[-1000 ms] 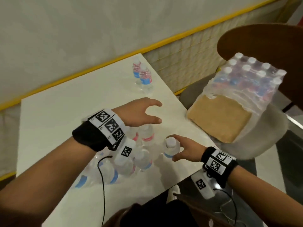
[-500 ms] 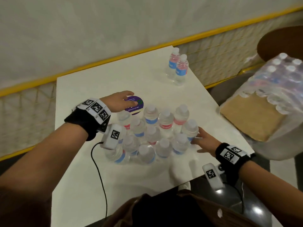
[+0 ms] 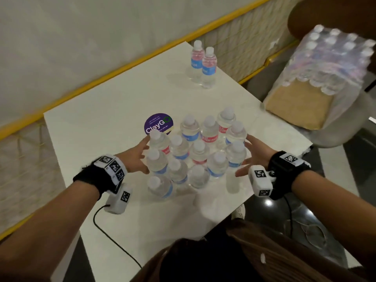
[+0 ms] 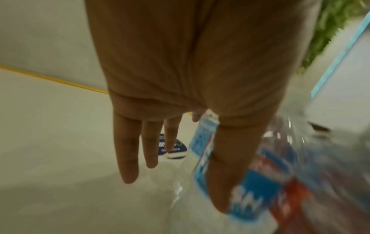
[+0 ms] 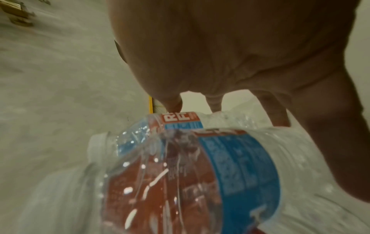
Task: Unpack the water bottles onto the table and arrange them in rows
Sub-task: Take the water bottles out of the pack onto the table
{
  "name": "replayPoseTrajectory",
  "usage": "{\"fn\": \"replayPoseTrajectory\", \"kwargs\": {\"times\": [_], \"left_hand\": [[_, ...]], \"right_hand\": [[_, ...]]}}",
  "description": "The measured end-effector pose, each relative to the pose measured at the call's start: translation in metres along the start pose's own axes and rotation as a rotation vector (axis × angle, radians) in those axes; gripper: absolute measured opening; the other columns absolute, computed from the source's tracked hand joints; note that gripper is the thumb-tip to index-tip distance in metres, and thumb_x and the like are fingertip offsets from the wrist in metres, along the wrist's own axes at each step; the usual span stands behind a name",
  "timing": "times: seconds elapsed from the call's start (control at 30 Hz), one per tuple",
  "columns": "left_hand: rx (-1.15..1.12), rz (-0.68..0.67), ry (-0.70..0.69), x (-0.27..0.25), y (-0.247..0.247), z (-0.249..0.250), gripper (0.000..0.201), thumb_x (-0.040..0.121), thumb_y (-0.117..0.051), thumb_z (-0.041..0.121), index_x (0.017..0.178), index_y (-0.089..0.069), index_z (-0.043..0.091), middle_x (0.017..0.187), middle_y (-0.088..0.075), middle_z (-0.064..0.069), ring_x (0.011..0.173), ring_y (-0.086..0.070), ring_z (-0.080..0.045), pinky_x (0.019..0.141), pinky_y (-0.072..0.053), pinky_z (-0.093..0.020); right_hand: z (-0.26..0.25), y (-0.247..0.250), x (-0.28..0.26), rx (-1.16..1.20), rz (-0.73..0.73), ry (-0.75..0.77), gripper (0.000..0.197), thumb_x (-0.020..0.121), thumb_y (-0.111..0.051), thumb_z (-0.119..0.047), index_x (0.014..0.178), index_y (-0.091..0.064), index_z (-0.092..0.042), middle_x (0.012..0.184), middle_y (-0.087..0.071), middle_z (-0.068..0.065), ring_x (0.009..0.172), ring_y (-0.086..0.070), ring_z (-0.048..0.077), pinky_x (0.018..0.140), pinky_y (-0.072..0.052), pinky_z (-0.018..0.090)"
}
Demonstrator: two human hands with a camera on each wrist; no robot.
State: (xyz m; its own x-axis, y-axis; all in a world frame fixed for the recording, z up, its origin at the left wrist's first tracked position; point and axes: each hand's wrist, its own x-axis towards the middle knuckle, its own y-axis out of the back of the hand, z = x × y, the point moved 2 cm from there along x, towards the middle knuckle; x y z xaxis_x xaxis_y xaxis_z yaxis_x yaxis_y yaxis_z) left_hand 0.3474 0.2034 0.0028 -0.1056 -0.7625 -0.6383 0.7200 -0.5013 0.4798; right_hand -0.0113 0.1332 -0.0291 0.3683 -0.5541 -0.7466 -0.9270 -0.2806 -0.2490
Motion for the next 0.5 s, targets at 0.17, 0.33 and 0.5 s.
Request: {"fn": "replayPoseTrajectory", "kwargs": {"times": [0.17,0.33,0.5], "left_hand": [[0.207,-0.094,-0.157,-0.005,-0.036,-0.020,0.172,0.014,-0.079,0.062,0.145,0.020,0.012,0.147,-0.005,0.007,0.136,-0.015,-0.009,0.109,-0.022,-0.020],[-0.037,0.001,-0.246,-0.007,-0.059,-0.042,0.165,0.021,-0.079,0.074,0.145,0.013,0.015,0.144,-0.007,0.020,0.132,-0.014,0.013,0.111,-0.019,-0.012],[-0.278,0.168,-0.230,-0.010,-0.085,-0.035,0.144,0.043,-0.093,0.004,0.142,0.010,0.015,0.127,-0.011,0.035,0.103,-0.027,0.042,0.090,-0.034,-0.003]], "right_hand": [[0.010,-0.013,0.000,0.048,0.034,-0.047,0.048,0.091,-0.044,-0.057,0.134,-0.045,-0.036,0.137,-0.040,-0.011,0.109,-0.056,0.039,0.079,-0.050,0.062],[0.023,-0.030,0.004,0.190,-0.012,-0.083,0.035,0.092,-0.052,-0.044,0.124,-0.049,-0.032,0.149,-0.032,0.003,0.113,-0.056,0.043,0.080,-0.052,0.060],[0.032,-0.054,0.000,0.181,-0.032,-0.215,0.037,0.091,-0.048,-0.052,0.114,-0.050,-0.023,0.124,-0.048,0.024,0.099,-0.060,0.047,0.067,-0.058,0.052]]}}
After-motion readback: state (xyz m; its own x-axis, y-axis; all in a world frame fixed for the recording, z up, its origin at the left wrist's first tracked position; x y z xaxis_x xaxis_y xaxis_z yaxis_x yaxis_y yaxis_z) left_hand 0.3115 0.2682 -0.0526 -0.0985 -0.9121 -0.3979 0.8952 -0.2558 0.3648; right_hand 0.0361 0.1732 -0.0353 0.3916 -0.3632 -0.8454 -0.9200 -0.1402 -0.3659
